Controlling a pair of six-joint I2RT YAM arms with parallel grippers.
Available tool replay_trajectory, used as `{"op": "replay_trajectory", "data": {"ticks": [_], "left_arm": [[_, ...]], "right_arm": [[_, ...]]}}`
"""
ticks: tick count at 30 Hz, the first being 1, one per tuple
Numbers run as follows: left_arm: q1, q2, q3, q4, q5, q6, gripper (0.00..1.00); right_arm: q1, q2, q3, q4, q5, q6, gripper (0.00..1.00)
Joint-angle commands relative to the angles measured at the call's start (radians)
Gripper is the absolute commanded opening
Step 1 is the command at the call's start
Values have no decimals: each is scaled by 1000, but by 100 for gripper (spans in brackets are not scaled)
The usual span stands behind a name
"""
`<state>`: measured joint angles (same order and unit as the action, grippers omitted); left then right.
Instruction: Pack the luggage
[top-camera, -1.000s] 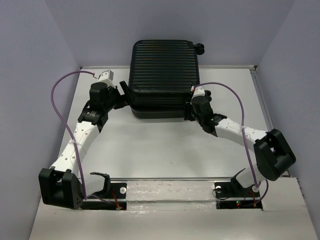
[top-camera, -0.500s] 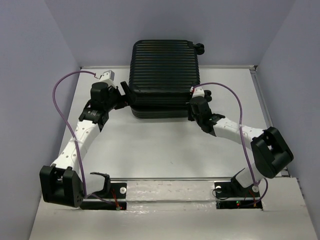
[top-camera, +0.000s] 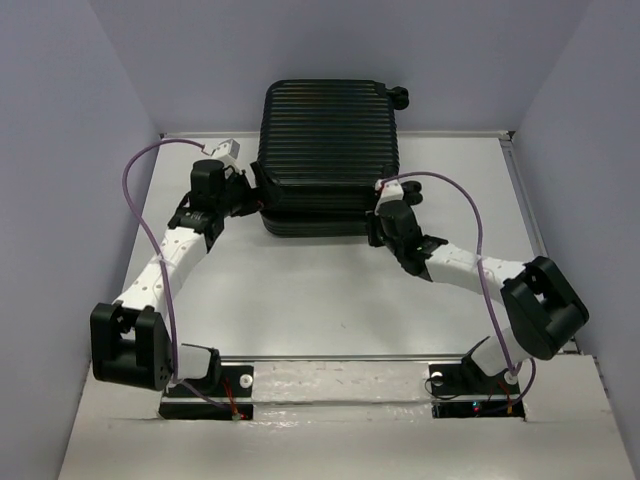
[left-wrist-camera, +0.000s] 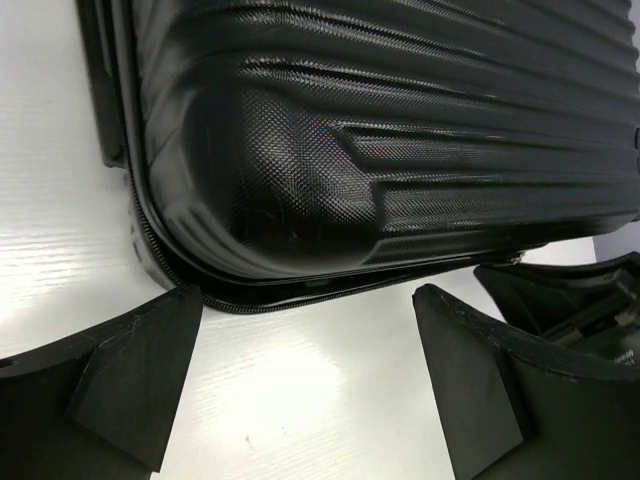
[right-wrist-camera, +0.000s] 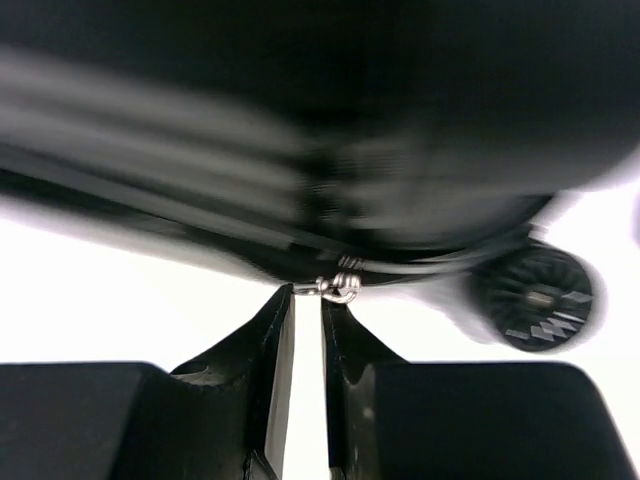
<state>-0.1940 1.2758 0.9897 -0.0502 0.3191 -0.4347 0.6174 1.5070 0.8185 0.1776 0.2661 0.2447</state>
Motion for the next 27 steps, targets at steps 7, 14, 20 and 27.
{"op": "replay_trajectory", "data": {"ticks": [7,14,20,27], "left_arm": [[-33,59,-3,116,107,-59,99],[-62,17,-22,115,126,-58,99],[-50,-68,39,35,-24,-9,99],[-15,-92,185,-69,-265,39,99]], "right_arm": [[373,202,253,152,-174,51,7],[439,328,323,184,-237,65,7],[383,46,200,45,-84,54,15],[21,-267,185,-148,-153,91,88]]}}
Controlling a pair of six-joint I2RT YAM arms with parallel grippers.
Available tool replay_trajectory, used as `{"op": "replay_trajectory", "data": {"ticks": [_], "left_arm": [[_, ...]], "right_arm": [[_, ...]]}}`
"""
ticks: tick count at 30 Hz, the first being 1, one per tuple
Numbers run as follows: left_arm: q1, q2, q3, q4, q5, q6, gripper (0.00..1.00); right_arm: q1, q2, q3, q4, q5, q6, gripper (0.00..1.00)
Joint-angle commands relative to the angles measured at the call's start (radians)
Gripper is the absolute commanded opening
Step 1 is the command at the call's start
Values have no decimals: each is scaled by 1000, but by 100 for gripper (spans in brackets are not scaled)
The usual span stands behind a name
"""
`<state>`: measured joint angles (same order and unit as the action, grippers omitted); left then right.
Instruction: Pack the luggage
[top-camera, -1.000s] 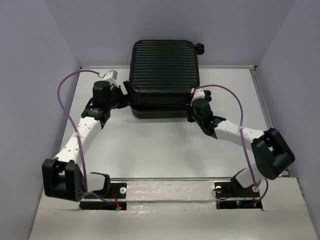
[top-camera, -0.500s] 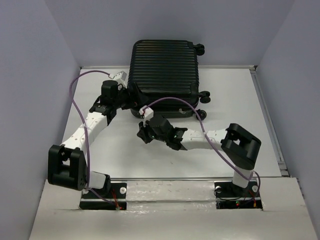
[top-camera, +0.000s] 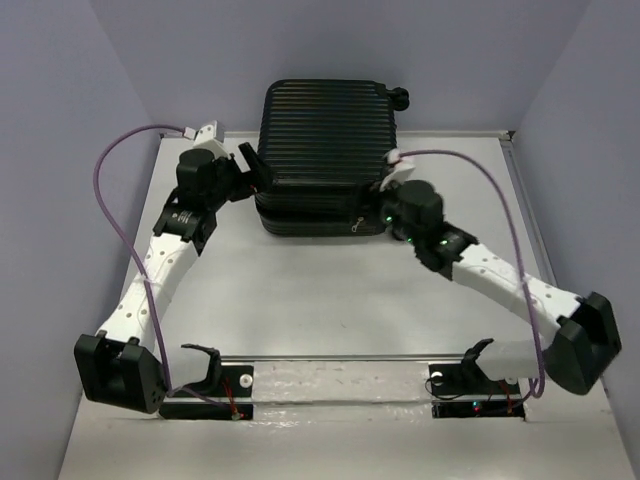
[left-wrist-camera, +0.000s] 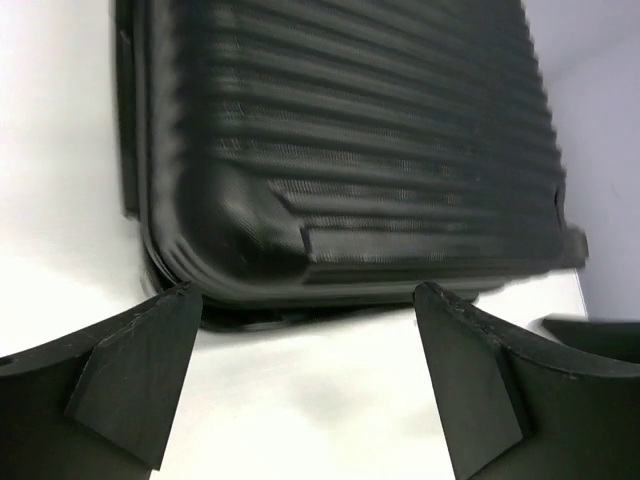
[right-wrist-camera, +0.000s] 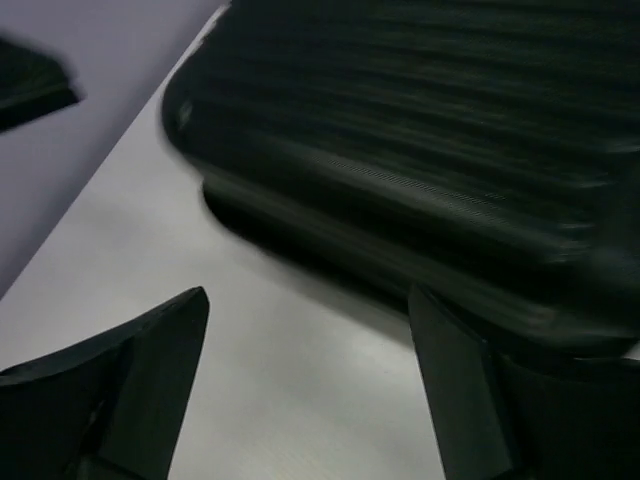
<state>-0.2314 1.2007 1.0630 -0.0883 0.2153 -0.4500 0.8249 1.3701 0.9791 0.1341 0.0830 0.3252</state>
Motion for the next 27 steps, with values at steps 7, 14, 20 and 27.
{"op": "replay_trajectory", "data": {"ticks": [7,14,20,27], "left_arm": [[112,187,238,-39,-36,74,99],[164,436,357,1,275,54,99],[113,501,286,82,395,10,97],[-83,407,11,197,342,-69,80]], "right_arm": [[-594,122,329,-226,-298,54,100],[-639,446,633,-252,-457,113,100],[-639,608,733,-255,-578,140,94],[-561,672,727,-231,-752,63,67]]}}
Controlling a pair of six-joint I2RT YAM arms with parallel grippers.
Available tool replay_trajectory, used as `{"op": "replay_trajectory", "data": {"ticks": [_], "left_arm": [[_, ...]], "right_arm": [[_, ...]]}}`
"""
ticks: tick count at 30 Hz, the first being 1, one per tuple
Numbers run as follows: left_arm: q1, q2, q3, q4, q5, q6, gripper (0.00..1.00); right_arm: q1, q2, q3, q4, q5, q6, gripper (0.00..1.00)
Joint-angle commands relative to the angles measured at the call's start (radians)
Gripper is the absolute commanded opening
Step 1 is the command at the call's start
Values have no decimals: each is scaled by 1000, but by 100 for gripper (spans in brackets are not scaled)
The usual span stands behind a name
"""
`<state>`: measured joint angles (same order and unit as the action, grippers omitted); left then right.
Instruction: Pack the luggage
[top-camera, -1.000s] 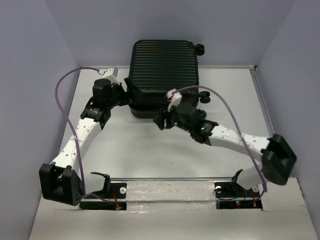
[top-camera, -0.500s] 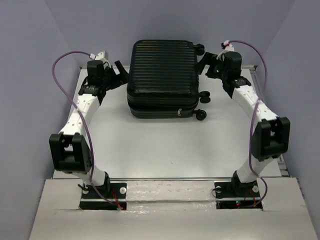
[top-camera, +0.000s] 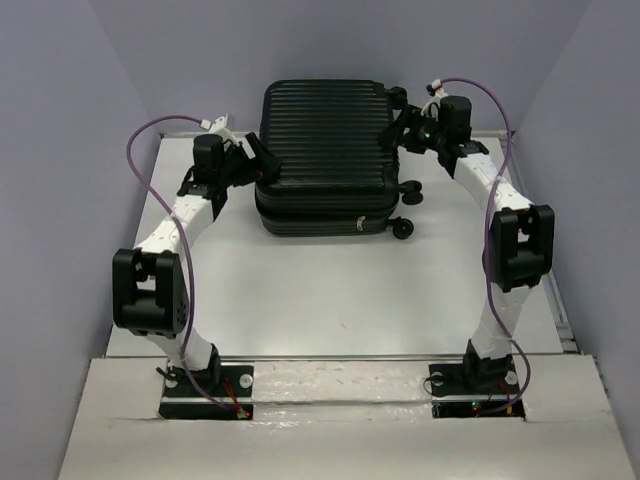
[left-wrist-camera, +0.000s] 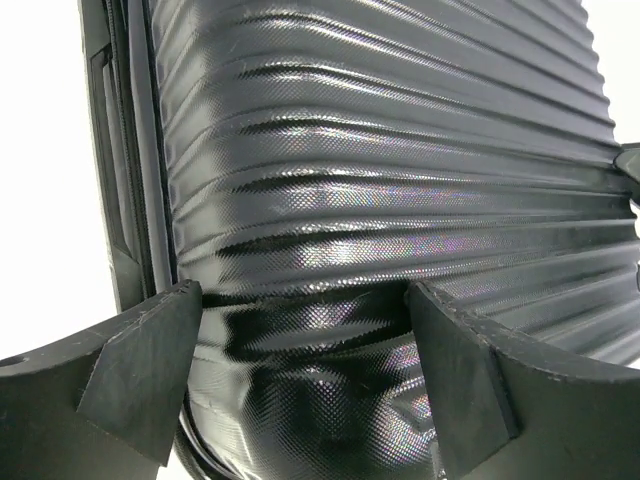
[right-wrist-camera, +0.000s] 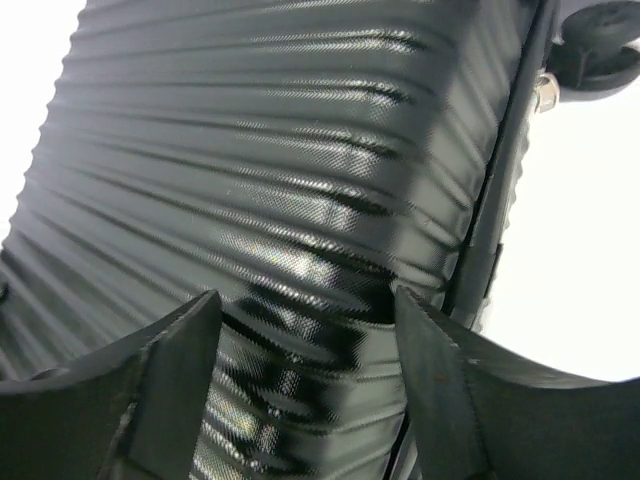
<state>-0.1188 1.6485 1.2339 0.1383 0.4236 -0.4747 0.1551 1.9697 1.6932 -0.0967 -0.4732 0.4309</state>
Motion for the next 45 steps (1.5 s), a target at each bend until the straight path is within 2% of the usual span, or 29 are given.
{"op": "replay_trajectory", "data": {"ticks": [1,5,9,12,15,16,19,21,24,29,33,37,39,40,41,42,43,44,45], "left_arm": [[-255,-88,-184,-28,100,-41,78],[-373,-246,-309,0,3,-91,77],[-482,-387,-359,14,-78,-156,77],[-530,-458,-360,9,-137,-186,77],[-547,-507,-332,7,-163,-202,78],[-555,-518,-320,1,-170,-202,78],[-562,-549,-240,-32,-201,-182,81],[-562,-547,-162,-78,-270,-136,85],[-559,-536,46,-224,-388,-55,91],[-550,-569,144,-298,-531,7,96],[-544,-634,46,-296,-510,-13,96],[-545,-769,-166,-312,-480,-33,96],[-545,-828,-233,-331,-479,-42,96],[-545,-889,-296,-338,-479,-56,96],[-547,-920,-325,-351,-476,-62,96],[-547,-949,-383,-356,-468,-77,96],[-547,-978,-411,-356,-461,-82,95],[-547,-1027,-437,-358,-429,-87,95],[-547,-1044,-479,-352,-390,-90,95]], "right_arm": [[130,72,10,-12,-211,-58,65],[153,77,17,-34,-266,-83,65],[162,106,52,-47,-327,-69,67],[162,162,130,-58,-363,-31,72],[162,250,267,-103,-393,6,79],[162,268,301,-115,-389,15,85],[162,337,454,-170,-390,51,94],[162,340,517,-172,-387,66,95],[162,276,517,-170,-367,60,97],[143,48,425,-167,-297,17,98],[97,-124,300,-166,-216,-33,100],[78,-334,53,-106,-70,-155,99],[78,-438,-186,-43,-41,-193,91],[78,-548,-275,22,3,-211,74],[78,-605,-466,64,24,-213,62],[69,-715,-566,113,34,-201,21],[69,-765,-663,170,56,-190,11],[69,-808,-763,289,56,-175,7],[69,-842,-940,355,48,-146,7]]}}
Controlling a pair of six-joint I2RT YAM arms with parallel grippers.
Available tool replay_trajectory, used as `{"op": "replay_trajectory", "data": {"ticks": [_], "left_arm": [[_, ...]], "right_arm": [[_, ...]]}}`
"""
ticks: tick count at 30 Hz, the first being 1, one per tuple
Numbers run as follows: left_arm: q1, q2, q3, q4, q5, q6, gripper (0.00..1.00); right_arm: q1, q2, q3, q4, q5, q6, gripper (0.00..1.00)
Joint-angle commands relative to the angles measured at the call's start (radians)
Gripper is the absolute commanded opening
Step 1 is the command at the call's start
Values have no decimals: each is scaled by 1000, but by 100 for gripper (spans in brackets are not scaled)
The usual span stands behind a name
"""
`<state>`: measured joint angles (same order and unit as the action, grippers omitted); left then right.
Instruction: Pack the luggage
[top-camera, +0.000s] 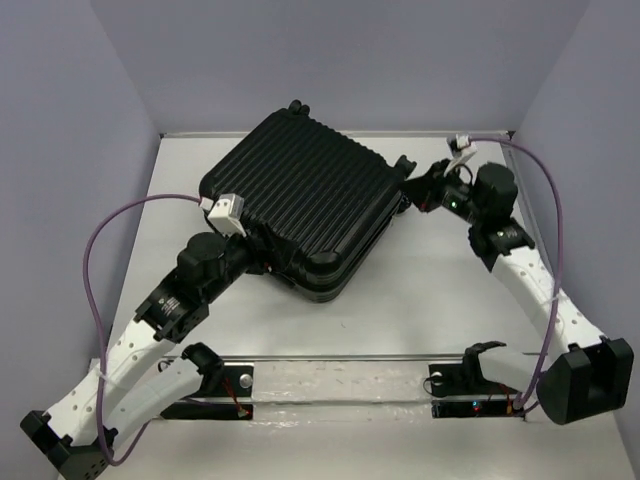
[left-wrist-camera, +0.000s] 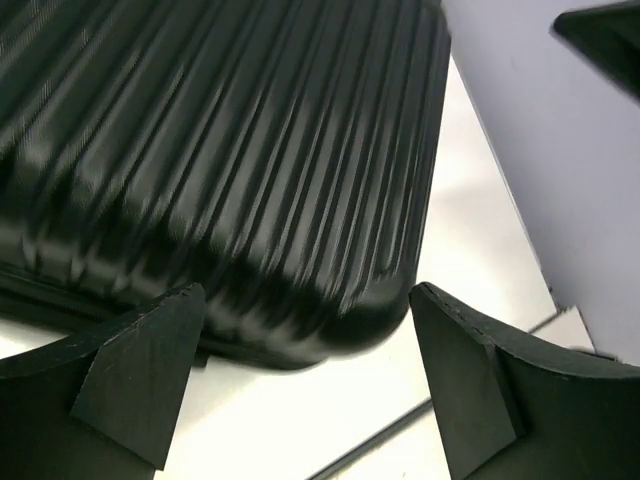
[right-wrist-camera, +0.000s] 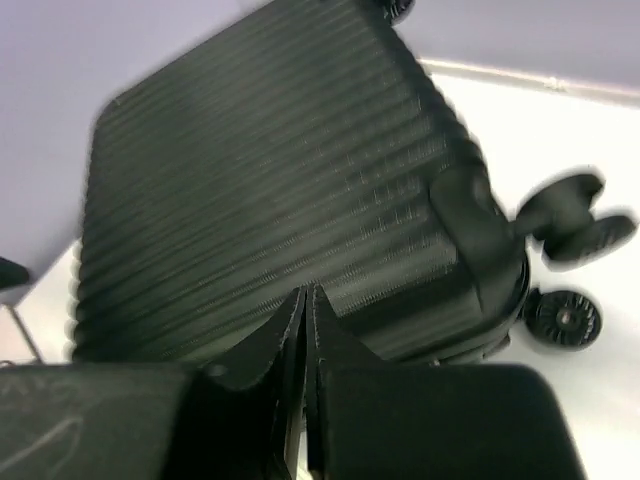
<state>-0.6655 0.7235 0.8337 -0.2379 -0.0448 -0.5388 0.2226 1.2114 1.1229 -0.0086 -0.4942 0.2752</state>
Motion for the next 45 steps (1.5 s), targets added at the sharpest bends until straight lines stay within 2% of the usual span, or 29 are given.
{"op": "replay_trajectory", "data": {"ticks": [1,2,4,5,6,7,8,10,11,13,16,21,26,32,40,45], "left_arm": [[-2,-140,-94,29,106,-26,94],[-2,-144,-105,29,152,-26,94],[-3,-144,-134,32,183,-27,94],[-2,-141,-145,35,210,-29,94],[-2,-141,-169,46,230,-30,93],[-2,-141,-185,57,230,-32,93],[-2,-144,-214,77,250,-32,93],[-3,-148,-237,98,266,-36,93],[-3,-151,-248,121,278,-39,93],[-5,-147,-269,144,290,-44,93],[-5,-128,-268,157,283,-27,93],[-6,-114,-263,157,261,-7,93],[-8,-93,-281,175,249,-4,93],[-8,-39,-269,195,241,-3,93],[-6,-26,-260,209,221,-10,92],[-6,-22,-258,216,220,-23,92]], "right_arm": [[-8,-120,-447,412,21,19,7],[-8,-127,-512,482,8,27,7],[-26,-109,-629,617,14,36,15],[-41,-57,-658,681,0,47,21],[-84,-21,-702,826,-64,94,31],[-113,22,-703,828,-64,125,37],[-161,121,-719,975,-172,165,40],[-201,227,-726,1141,-248,273,47],[-219,279,-730,1314,-289,315,49],[-275,434,-716,1527,-361,432,49],[-298,612,-646,1720,-437,580,50],[-298,665,-569,1727,-507,573,53],[-298,675,-520,1727,-584,584,61],[-298,691,-470,1727,-661,599,62],[-276,743,-309,1727,-791,686,62],[-267,789,-265,1727,-814,717,63]]}}
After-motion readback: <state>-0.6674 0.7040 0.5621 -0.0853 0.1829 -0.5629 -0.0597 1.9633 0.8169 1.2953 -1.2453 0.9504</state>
